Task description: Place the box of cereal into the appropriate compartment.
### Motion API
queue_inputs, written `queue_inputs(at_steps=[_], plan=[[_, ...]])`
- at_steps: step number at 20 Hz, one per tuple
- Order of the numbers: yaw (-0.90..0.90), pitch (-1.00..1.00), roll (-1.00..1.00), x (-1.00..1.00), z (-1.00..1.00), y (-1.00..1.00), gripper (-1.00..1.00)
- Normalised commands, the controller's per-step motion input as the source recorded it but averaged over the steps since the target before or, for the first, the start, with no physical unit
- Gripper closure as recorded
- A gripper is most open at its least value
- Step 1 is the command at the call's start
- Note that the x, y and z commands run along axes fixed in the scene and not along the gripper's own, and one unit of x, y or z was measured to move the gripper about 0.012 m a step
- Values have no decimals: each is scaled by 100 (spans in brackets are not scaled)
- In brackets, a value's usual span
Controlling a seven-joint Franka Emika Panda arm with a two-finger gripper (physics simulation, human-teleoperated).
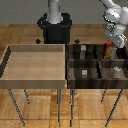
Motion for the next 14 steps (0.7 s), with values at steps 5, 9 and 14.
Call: queue_inputs(at_steps=[5,9,14], plan=[[0,0,0,0,-100,0,100],[0,0,0,0,-25,0,-100],[0,0,0,0,0,0,-100]])
